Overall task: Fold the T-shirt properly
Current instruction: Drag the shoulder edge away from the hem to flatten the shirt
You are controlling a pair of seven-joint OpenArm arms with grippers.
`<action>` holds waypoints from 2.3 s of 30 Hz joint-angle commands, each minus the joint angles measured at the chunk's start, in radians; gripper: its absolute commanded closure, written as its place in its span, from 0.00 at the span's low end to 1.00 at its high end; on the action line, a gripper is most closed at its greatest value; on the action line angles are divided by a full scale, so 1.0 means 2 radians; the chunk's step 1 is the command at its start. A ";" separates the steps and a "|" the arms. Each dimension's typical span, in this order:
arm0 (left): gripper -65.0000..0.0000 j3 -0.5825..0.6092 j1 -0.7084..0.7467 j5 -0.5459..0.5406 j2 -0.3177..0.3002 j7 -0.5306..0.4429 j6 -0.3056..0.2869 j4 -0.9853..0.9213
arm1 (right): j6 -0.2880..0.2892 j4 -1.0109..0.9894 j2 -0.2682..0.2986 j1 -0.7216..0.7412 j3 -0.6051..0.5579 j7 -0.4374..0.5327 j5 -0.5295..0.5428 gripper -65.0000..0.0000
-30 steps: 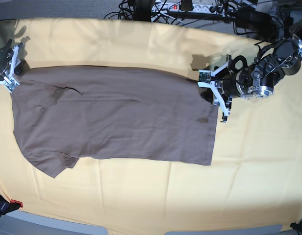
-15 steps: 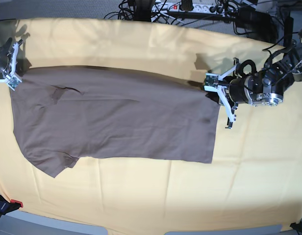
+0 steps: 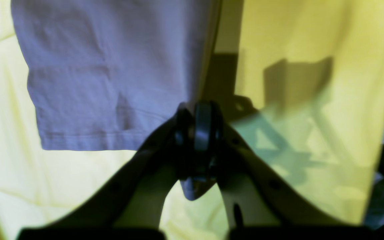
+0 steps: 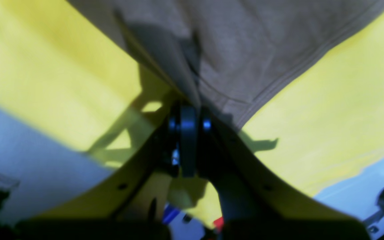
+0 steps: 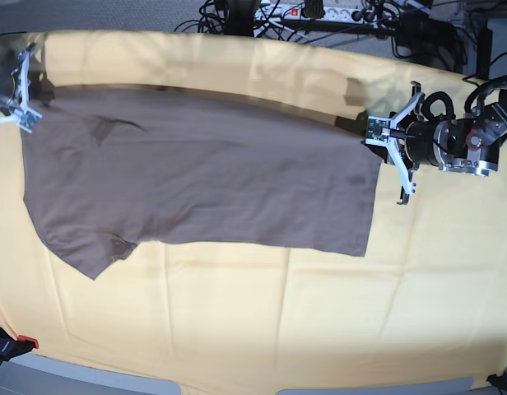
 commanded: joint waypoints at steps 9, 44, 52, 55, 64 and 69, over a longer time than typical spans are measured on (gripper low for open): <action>1.00 -0.005 0.003 -0.097 -0.035 0.053 0.001 0.043 | -0.001 0.006 0.018 -0.054 0.007 -0.013 -0.009 1.00; 1.00 -0.005 0.049 -0.159 -0.041 0.105 0.001 0.044 | -0.001 0.006 0.019 -0.069 0.007 -0.079 0.032 1.00; 1.00 -0.005 0.049 -0.160 -0.041 0.106 0.001 0.044 | -0.001 0.006 0.019 -0.081 0.007 -0.078 0.030 1.00; 1.00 -0.005 0.049 -0.160 -0.042 0.106 0.001 0.044 | -0.001 0.006 0.019 -0.081 0.007 -0.078 0.030 1.00; 0.52 -0.006 0.048 -0.189 -0.055 0.163 0.001 0.067 | -0.001 0.036 0.019 -0.081 0.007 -0.079 0.030 0.65; 0.52 -0.006 0.033 -0.187 -0.085 0.171 0.001 0.109 | -0.014 0.092 0.019 -0.081 0.022 -0.081 0.030 0.62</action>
